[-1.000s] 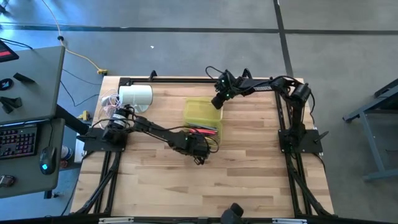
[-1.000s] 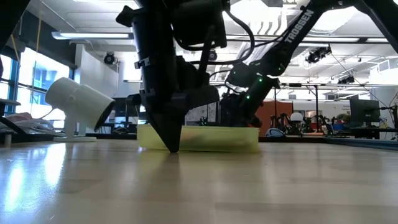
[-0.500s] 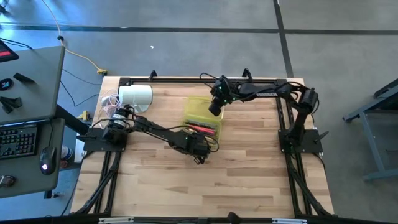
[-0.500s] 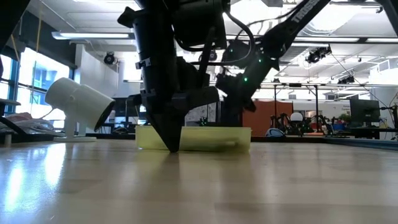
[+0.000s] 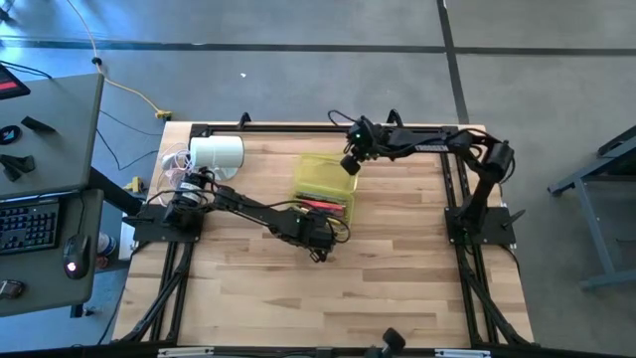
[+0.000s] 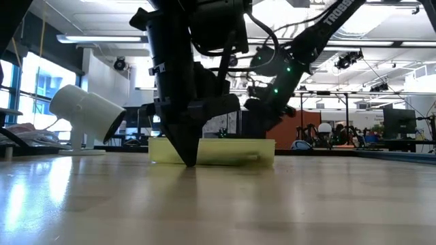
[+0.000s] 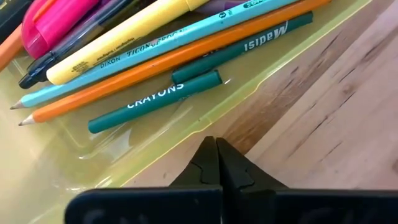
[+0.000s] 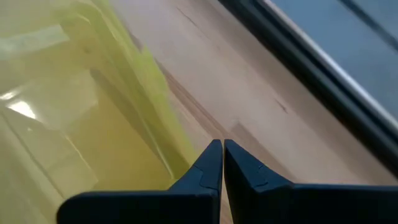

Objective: Pick & place school supplies into a supply box
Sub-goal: Close the supply box lid

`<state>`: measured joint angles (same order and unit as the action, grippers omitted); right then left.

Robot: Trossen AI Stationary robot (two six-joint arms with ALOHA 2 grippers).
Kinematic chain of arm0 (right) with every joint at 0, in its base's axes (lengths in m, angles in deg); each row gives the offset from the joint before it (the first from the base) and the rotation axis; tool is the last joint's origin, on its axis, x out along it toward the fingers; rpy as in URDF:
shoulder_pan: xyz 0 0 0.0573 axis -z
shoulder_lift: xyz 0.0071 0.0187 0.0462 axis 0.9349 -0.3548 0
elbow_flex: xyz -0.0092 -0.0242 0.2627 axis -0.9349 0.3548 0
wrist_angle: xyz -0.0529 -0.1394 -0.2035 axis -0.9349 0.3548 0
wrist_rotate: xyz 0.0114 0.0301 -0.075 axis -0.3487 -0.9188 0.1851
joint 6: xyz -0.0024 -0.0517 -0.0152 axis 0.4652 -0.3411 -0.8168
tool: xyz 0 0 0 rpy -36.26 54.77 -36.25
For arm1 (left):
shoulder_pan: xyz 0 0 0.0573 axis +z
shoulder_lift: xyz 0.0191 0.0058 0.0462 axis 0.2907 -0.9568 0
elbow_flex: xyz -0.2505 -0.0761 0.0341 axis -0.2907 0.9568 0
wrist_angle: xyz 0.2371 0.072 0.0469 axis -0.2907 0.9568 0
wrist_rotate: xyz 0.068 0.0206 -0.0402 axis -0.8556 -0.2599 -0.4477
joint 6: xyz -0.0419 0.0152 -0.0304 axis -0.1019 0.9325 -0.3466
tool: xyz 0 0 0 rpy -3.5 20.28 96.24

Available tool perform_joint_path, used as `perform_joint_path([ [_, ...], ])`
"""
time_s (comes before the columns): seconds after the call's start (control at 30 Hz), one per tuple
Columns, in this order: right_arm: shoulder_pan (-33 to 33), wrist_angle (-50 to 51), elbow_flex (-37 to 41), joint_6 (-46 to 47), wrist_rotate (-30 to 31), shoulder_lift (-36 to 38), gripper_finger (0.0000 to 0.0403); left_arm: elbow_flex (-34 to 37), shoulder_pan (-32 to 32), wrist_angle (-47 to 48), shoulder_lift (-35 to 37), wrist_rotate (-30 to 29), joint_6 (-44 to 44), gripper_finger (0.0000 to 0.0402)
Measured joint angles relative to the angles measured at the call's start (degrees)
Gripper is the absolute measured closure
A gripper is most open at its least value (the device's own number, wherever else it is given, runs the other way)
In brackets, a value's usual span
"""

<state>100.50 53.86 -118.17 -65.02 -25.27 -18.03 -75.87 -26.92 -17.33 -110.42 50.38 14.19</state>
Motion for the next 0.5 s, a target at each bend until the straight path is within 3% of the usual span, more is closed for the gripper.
perform_joint_path([
  [0.2,4.5,-3.5,5.0,2.0,-3.7,-0.1,0.0403,0.0,0.0,0.0,0.0,0.0,0.0,0.0360],
  [0.33,6.7,-7.1,7.2,4.5,-7.6,-0.1,0.0403,0.0,0.0,0.0,0.0,0.0,0.1,0.0376],
  [0.5,6.7,-7.3,7.3,4.6,-7.5,-0.1,0.0403,0.0,-0.1,-0.3,0.0,-0.2,1.5,0.0389],
])
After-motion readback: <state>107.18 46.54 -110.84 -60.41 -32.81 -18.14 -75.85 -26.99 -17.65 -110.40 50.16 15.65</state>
